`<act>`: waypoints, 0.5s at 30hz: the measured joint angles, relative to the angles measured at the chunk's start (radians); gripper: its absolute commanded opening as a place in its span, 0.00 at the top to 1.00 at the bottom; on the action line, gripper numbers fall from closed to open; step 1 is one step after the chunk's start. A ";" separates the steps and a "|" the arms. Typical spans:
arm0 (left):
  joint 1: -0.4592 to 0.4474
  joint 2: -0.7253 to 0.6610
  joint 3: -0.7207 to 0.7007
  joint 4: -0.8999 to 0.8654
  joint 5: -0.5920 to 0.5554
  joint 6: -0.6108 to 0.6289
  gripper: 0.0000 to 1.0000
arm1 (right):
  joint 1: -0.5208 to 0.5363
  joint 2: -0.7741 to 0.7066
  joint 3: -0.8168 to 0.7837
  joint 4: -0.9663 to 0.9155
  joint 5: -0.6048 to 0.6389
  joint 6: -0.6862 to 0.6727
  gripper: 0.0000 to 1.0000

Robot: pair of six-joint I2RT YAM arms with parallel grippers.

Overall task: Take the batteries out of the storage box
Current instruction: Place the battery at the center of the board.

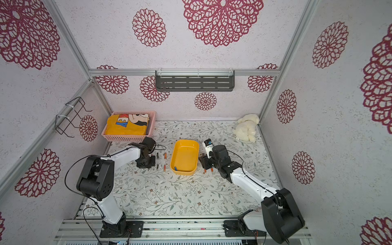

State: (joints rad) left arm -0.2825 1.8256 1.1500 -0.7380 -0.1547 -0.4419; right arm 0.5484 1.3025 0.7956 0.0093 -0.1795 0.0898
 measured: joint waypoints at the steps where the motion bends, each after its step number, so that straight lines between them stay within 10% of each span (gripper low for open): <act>1: 0.000 0.007 -0.003 0.003 0.006 0.000 1.00 | 0.018 0.016 0.039 -0.018 -0.020 -0.030 0.46; 15: -0.016 0.045 0.066 -0.048 0.024 -0.015 0.67 | 0.082 0.500 0.579 -0.346 -0.044 -0.258 0.50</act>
State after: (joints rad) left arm -0.2985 1.8702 1.2156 -0.7860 -0.1303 -0.4568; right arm 0.6300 1.8027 1.3750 -0.3363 -0.2237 -0.1684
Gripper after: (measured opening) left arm 0.316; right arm 0.505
